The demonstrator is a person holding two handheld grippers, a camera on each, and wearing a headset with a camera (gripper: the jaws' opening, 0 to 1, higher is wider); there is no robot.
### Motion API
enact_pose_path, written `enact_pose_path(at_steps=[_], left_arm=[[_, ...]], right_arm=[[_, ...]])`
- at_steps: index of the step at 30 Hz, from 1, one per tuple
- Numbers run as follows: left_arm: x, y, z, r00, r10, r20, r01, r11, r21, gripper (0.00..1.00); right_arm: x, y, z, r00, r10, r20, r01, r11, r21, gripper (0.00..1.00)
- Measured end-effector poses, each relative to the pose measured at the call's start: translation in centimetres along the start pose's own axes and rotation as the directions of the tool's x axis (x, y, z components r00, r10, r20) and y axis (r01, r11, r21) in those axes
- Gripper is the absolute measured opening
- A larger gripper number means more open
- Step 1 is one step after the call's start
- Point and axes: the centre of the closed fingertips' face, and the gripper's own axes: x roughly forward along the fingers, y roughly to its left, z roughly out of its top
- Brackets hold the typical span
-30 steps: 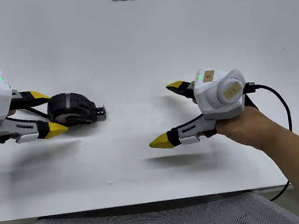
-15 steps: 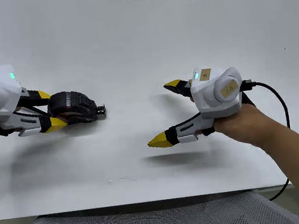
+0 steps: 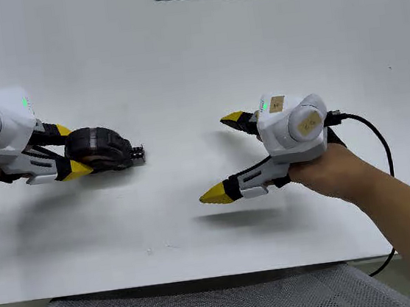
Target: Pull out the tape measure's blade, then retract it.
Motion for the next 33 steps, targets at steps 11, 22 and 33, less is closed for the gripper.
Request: enact_pose_path(at_steps=[11, 22, 33], left_arm=[[0.0, 0.1, -0.1, 0.9998, -0.015, -0.016, 0.016, 0.998, 0.068, 0.25], [0.1, 0.0, -0.2, 0.9994, -0.025, -0.025, 0.027, 0.997, 0.071, 0.25], [0.1, 0.1, -0.2, 0.9994, -0.025, -0.023, 0.026, 0.998, 0.054, 0.25]], right_arm=[[1.9, 1.1, 0.8, 0.9990, 0.044, 0.001, -0.044, 0.999, -0.010, 0.79], [5.0, 1.6, 2.2, 0.9968, 0.079, -0.006, -0.080, 0.993, -0.084, 0.63], [7.1, 0.9, 3.4, 0.9961, 0.088, 0.002, -0.087, 0.986, -0.140, 0.45]])
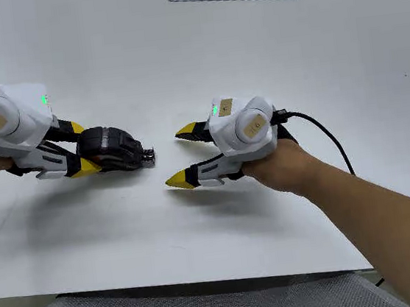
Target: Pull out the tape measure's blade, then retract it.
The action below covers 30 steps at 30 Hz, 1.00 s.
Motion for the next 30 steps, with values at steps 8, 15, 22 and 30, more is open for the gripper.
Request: enact_pose_path(at_steps=[8, 15, 22, 30], left_arm=[[0.0, 0.0, 0.0, 1.0000, -0.003, 0.000, 0.003, 1.000, -0.010, 0.25], [0.0, -0.1, 0.1, 1.0000, -0.005, 0.000, 0.005, 1.000, -0.012, 0.25], [0.1, -0.1, 0.1, 1.0000, -0.004, 0.004, 0.004, 1.000, -0.017, 0.25], [0.1, -0.1, 0.1, 1.0000, -0.004, 0.005, 0.004, 1.000, -0.020, 0.25]], right_arm=[[0.9, -0.4, 0.4, 0.9999, -0.001, 0.012, 0.002, 1.000, -0.013, 0.39], [1.6, -0.3, 0.8, 0.9997, 0.017, 0.019, -0.016, 0.999, -0.028, 0.34], [2.4, -0.3, 1.5, 0.9988, 0.037, 0.032, -0.035, 0.998, -0.059, 0.26], [3.0, -0.1, 1.6, 0.9980, 0.056, 0.030, -0.054, 0.996, -0.073, 0.21]])
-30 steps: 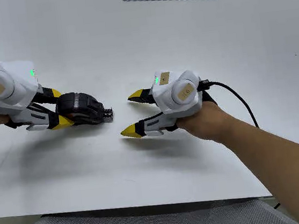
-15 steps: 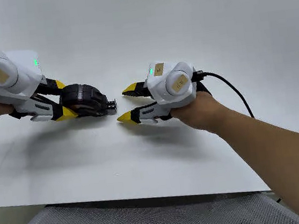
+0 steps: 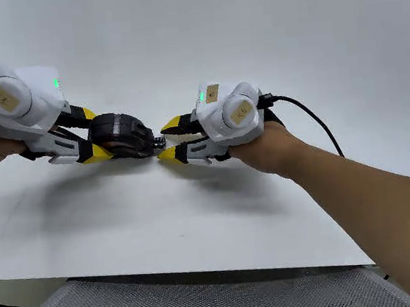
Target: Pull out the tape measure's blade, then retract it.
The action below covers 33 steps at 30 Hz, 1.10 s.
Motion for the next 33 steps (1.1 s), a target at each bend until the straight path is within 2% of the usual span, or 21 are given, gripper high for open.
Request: enact_pose_path(at_steps=[14, 20, 33], left_arm=[[-0.03, 0.01, -0.08, 1.0000, 0.001, 0.006, -0.001, 1.000, 0.003, 0.25], [-0.06, 0.13, -0.13, 1.0000, -0.001, 0.008, 0.001, 1.000, 0.002, 0.25], [-0.12, 0.15, -0.21, 1.0000, 0.000, 0.007, 0.000, 1.000, 0.003, 0.25]], right_arm=[[0.91, -0.20, 0.03, 0.9999, 0.001, 0.016, -0.001, 1.000, 0.003, 0.14], [0.98, -0.05, 0.13, 0.9996, 0.011, 0.027, -0.010, 1.000, -0.017, 0.12], [1.02, -0.06, 0.13, 0.9988, 0.018, 0.046, -0.018, 1.000, -0.004, 0.10]])
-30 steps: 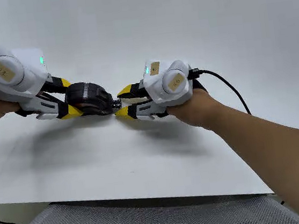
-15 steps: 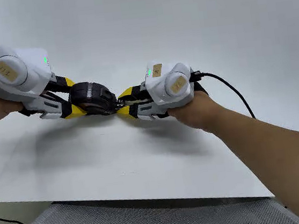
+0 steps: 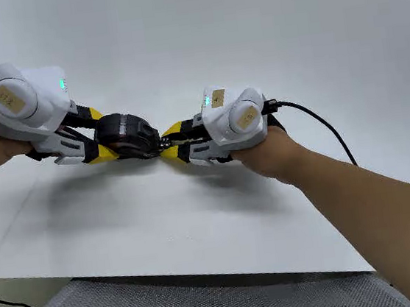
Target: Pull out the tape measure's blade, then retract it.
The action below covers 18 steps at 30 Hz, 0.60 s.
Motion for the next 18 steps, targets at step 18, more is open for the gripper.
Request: enact_pose_path(at_steps=[18], left_arm=[[-0.02, -0.16, 0.05, 0.9999, -0.003, 0.011, 0.002, 1.000, 0.012, 0.25]], right_arm=[[-0.29, 0.32, -0.08, 0.9998, 0.019, 0.006, -0.019, 1.000, 0.010, 0.09]])
